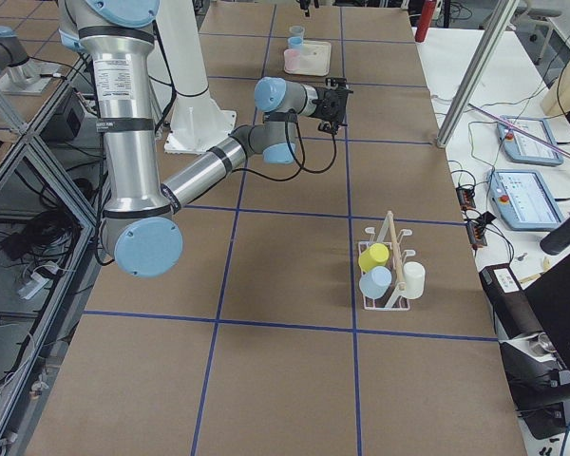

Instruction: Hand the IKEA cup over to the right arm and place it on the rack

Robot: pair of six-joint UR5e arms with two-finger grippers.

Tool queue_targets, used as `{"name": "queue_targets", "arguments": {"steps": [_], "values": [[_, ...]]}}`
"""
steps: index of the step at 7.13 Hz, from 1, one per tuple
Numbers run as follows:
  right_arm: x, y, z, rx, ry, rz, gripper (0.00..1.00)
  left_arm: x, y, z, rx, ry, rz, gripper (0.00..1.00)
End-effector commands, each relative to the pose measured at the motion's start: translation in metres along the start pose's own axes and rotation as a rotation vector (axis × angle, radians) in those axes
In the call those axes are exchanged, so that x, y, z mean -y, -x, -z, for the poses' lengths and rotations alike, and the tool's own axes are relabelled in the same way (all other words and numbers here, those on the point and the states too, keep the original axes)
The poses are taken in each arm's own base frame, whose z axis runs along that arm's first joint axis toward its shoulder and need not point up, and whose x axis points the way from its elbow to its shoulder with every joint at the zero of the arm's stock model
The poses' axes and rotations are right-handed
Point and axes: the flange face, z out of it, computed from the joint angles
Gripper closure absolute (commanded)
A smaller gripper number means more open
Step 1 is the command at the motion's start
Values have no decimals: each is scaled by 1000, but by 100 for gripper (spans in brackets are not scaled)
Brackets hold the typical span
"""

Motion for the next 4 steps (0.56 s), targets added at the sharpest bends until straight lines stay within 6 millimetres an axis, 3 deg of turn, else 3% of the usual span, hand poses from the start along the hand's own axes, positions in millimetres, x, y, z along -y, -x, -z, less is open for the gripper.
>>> {"name": "queue_targets", "arguments": {"steps": [1,4], "values": [[-3,1,-3,3,8,1,0,-7,28,-34,3,52,27,0],[-3,3,-2,7,9,3,0,-17,21,-28,-70,57,47,0]]}}
